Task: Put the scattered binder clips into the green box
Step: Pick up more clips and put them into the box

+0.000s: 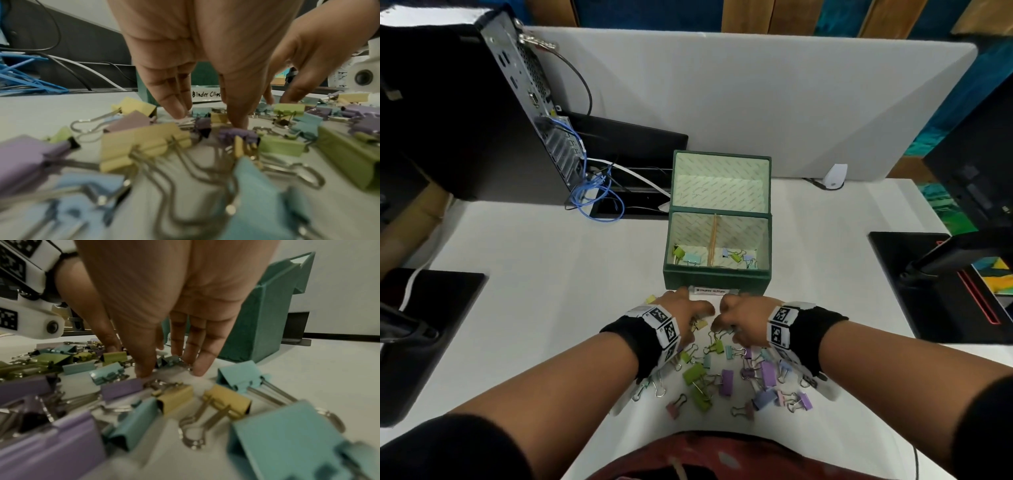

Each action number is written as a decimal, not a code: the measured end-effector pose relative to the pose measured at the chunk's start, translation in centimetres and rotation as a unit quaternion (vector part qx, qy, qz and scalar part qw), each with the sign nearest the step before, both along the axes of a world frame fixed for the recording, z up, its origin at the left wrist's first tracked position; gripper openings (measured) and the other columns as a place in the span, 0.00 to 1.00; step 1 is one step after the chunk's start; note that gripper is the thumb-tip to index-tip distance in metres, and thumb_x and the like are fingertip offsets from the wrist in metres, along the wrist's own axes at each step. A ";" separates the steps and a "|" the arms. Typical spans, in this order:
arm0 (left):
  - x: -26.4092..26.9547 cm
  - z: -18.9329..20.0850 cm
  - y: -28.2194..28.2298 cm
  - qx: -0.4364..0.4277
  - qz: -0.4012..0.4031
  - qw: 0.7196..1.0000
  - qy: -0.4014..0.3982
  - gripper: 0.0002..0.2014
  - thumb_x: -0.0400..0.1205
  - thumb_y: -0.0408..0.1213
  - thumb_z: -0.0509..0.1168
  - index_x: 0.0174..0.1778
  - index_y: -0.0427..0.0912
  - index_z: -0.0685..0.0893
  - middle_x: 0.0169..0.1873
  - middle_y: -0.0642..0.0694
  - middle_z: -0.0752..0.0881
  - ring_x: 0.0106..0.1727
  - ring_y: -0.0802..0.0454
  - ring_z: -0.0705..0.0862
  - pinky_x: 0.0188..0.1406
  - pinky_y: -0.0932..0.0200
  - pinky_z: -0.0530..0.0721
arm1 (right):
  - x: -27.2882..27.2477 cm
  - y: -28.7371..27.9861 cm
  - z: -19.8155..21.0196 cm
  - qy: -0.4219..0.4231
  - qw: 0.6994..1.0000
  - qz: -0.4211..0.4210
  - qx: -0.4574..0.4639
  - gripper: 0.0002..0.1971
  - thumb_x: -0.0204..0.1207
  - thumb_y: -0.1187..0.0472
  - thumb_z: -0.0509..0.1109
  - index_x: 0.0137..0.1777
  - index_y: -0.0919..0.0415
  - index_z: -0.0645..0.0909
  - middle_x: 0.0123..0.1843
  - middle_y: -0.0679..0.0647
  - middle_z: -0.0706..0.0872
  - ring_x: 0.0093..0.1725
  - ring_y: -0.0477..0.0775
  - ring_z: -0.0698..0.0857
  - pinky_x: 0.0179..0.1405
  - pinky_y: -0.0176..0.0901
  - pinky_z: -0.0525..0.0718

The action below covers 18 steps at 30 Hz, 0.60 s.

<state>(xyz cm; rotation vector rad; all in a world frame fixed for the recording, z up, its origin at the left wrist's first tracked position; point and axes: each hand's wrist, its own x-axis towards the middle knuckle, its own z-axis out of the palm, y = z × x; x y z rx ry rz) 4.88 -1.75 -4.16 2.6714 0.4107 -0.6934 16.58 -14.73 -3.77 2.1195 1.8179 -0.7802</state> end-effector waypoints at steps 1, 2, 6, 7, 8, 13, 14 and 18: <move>0.1 0.0 -0.2 0.003 -0.013 1.000 0.003 0.31 0.73 0.38 0.70 0.71 0.63 0.70 0.70 0.39 0.71 0.69 0.38 0.74 0.64 0.54 0.76 | -0.1 0.0 0.1 0.002 1.000 -0.001 0.001 0.22 0.76 0.61 0.66 0.70 0.48 0.74 0.68 0.56 0.74 0.66 0.61 0.76 0.59 0.51 0.81; 0.3 0.0 -0.4 0.009 -0.025 1.000 0.011 0.30 0.74 0.39 0.69 0.71 0.63 0.70 0.70 0.39 0.70 0.69 0.38 0.73 0.65 0.53 0.75 | -0.1 -0.1 0.1 0.003 1.000 -0.002 0.000 0.20 0.76 0.62 0.66 0.69 0.50 0.76 0.68 0.56 0.75 0.65 0.61 0.76 0.60 0.52 0.81; 1.0 0.0 -0.9 0.026 -0.042 0.998 0.030 0.23 0.75 0.38 0.68 0.67 0.57 0.75 0.64 0.39 0.72 0.65 0.38 0.73 0.55 0.53 0.76 | -0.1 -0.7 0.1 0.007 1.000 -0.027 0.009 0.17 0.75 0.65 0.66 0.64 0.56 0.78 0.64 0.58 0.77 0.61 0.62 0.80 0.57 0.49 0.81; 1.1 0.0 -0.8 0.024 -0.039 0.999 0.025 0.21 0.74 0.37 0.68 0.63 0.54 0.77 0.60 0.40 0.73 0.63 0.38 0.74 0.49 0.55 0.74 | 0.0 -0.8 0.0 0.007 0.999 -0.039 0.013 0.17 0.74 0.66 0.67 0.63 0.57 0.79 0.63 0.58 0.77 0.60 0.61 0.80 0.56 0.48 0.80; 1.1 0.0 -0.7 0.019 -0.035 0.999 0.017 0.17 0.73 0.35 0.68 0.57 0.50 0.79 0.55 0.41 0.73 0.61 0.39 0.75 0.45 0.57 0.72 | 0.1 -0.9 -0.1 0.006 0.999 -0.052 0.015 0.17 0.72 0.67 0.68 0.61 0.57 0.79 0.61 0.58 0.78 0.60 0.61 0.80 0.55 0.49 0.80; 0.9 0.2 -0.6 -0.005 -0.012 1.000 -0.012 0.10 0.71 0.31 0.68 0.37 0.50 0.75 0.46 0.47 0.71 0.53 0.41 0.79 0.47 0.56 0.78 | 0.8 -1.2 -0.3 0.047 0.987 -0.151 0.012 0.16 0.67 0.69 0.71 0.55 0.59 0.80 0.54 0.55 0.77 0.52 0.56 0.77 0.51 0.45 0.79; 0.8 0.2 -0.6 -0.006 -0.012 1.000 -0.016 0.10 0.71 0.31 0.68 0.37 0.50 0.75 0.46 0.47 0.71 0.51 0.42 0.78 0.47 0.56 0.78 | 0.9 -1.2 -0.3 0.052 0.985 -0.166 0.009 0.15 0.67 0.69 0.72 0.54 0.58 0.80 0.54 0.55 0.77 0.50 0.54 0.76 0.50 0.45 0.79; 0.6 0.2 -0.5 -0.012 0.000 1.000 -0.025 0.11 0.68 0.31 0.70 0.33 0.48 0.74 0.45 0.47 0.72 0.46 0.45 0.74 0.40 0.57 0.74 | 1.3 -1.3 -0.2 0.046 0.983 -0.177 -0.006 0.15 0.67 0.67 0.74 0.54 0.57 0.80 0.58 0.56 0.80 0.48 0.51 0.75 0.47 0.43 0.78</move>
